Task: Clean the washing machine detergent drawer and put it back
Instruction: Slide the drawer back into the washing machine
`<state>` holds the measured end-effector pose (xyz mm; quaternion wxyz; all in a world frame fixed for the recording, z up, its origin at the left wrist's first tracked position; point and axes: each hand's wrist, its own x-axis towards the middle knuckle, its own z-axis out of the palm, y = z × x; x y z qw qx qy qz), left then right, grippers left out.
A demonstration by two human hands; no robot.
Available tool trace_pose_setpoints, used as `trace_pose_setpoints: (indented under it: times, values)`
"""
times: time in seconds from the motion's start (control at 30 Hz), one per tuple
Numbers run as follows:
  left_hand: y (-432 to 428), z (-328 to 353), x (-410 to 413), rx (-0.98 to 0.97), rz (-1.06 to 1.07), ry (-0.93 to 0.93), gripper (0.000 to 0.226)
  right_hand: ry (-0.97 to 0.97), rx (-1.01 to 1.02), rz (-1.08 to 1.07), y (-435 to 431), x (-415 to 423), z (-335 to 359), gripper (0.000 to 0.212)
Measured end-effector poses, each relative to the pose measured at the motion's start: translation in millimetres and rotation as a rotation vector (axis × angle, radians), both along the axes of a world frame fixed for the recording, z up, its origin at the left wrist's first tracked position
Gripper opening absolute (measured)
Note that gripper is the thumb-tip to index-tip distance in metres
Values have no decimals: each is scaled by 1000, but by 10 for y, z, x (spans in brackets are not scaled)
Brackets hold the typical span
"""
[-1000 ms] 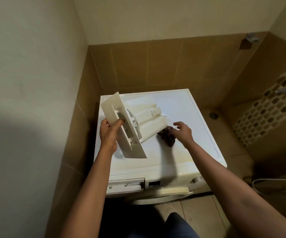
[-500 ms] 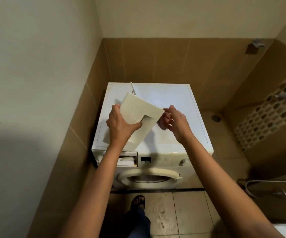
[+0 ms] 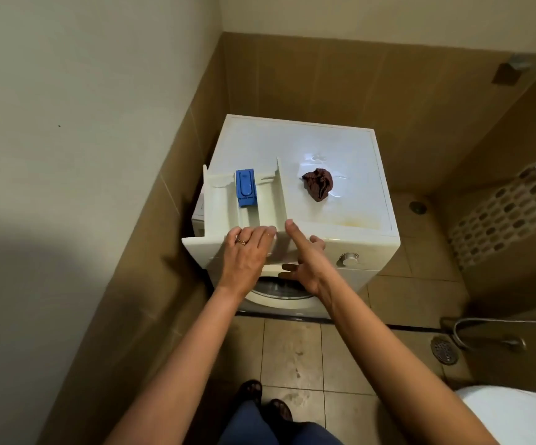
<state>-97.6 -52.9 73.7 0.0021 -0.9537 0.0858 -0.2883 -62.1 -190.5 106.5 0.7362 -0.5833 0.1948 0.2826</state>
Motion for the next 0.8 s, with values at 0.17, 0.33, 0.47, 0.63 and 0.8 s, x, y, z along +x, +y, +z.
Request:
trace_pose_setpoints:
  times: [0.17,0.33,0.47,0.63,0.8]
  values:
    - [141,-348,-312,86,-96,-55,51,61,212,-69,164,-368,-405,71]
    - [314,-645,-645,141,-114,-11,53,132,257,-94,284,-669,-659,8]
    - [416,-793,-888,89,-95,103,73,213,265,-122,402,-833,-802,16]
    - [446,-868,-1170,-461,299,199,102,266,215,-217,468,-976,-1006,22]
    - [377,-971,-1366,-1491,786,277,121,310,171,-264,526,-1090,-1287,21]
